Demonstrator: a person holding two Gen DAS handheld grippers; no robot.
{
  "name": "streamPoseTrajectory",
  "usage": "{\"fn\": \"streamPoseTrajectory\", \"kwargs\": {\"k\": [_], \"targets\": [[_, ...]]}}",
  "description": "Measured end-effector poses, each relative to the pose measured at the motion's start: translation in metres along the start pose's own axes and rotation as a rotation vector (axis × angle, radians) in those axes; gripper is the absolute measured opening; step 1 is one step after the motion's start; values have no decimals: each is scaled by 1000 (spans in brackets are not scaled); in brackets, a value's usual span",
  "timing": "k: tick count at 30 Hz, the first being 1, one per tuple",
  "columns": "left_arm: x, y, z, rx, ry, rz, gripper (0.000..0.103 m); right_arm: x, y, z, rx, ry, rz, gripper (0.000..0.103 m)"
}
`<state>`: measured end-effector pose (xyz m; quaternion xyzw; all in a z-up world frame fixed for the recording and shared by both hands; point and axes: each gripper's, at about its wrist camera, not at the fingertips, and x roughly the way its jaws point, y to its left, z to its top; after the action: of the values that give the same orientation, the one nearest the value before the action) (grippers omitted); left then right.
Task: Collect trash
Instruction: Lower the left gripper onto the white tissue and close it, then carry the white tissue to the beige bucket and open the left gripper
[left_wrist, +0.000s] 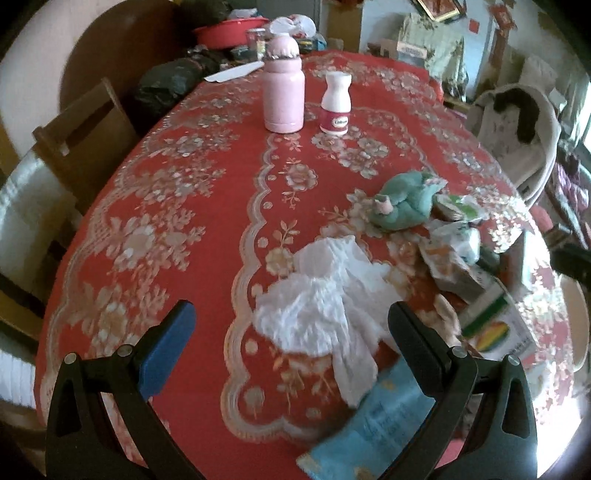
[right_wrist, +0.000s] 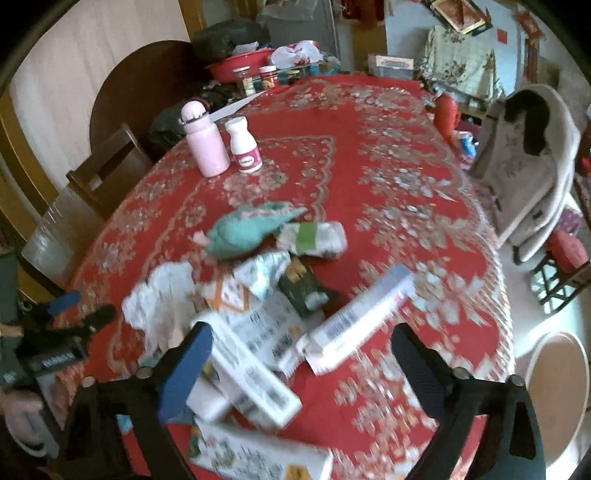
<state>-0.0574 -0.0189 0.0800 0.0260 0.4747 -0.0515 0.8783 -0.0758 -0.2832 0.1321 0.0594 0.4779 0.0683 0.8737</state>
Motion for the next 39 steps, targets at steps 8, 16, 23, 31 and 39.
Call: {"fn": "streamPoseTrajectory", "kwargs": {"k": [8, 16, 23, 31, 39], "targets": [[42, -6, 22, 50, 61, -65, 103, 66, 15, 41, 27, 122, 84, 55], [69, -15, 23, 84, 156, -157, 62, 108, 34, 53, 27, 196, 111, 41], [73, -7, 25, 63, 202, -228, 13, 116, 22, 48, 94, 200, 144, 27], [29, 5, 59, 19, 101, -280, 11, 69, 5, 50, 145, 88, 192, 25], [-27, -40, 81, 42, 23, -352, 11, 22, -30, 37, 171, 26, 204, 25]]}}
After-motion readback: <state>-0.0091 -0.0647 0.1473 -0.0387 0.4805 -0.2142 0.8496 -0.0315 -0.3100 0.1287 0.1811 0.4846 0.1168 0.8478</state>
